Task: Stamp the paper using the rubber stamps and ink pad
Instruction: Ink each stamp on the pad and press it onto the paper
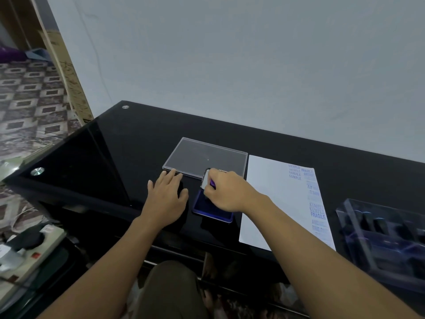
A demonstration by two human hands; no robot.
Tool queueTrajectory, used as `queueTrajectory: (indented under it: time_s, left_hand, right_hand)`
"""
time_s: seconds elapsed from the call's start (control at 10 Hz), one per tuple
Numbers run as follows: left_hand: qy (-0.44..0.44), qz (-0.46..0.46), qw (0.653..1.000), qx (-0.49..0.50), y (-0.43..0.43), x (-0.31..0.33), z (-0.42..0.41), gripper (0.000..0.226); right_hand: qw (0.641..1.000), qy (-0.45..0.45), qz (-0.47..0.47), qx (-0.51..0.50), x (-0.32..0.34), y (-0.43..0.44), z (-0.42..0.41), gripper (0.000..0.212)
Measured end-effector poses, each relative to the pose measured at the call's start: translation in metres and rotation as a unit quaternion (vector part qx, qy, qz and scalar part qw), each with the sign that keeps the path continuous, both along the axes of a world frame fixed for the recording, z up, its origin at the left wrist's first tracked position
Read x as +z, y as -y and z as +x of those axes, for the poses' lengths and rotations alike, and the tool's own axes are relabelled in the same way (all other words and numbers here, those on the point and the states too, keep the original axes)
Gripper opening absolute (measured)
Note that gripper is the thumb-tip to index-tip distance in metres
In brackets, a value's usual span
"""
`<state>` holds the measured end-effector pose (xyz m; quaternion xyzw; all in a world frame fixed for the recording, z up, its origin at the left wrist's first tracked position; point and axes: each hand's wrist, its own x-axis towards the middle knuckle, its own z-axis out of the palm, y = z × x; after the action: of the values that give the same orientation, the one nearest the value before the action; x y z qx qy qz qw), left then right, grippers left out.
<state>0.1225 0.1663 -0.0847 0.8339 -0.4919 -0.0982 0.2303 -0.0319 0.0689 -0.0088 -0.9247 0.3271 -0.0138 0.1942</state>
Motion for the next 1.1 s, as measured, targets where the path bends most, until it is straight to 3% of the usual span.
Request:
queueTrajectory:
  time_s: [0.3, 1.1]
  left_hand:
    - [0.046, 0.003, 0.999, 0.004, 0.000, -0.014, -0.004, 0.053]
    - [0.080, 0.012, 0.997, 0.010, -0.001, -0.017, -0.007, 0.055]
  right_hand:
    - [0.995, 0.015, -0.090, 0.038, -0.008, -0.009, 0.011, 0.016]
    - [0.985, 0.064, -0.161, 0.026, -0.042, -0.013, 0.014, 0.015]
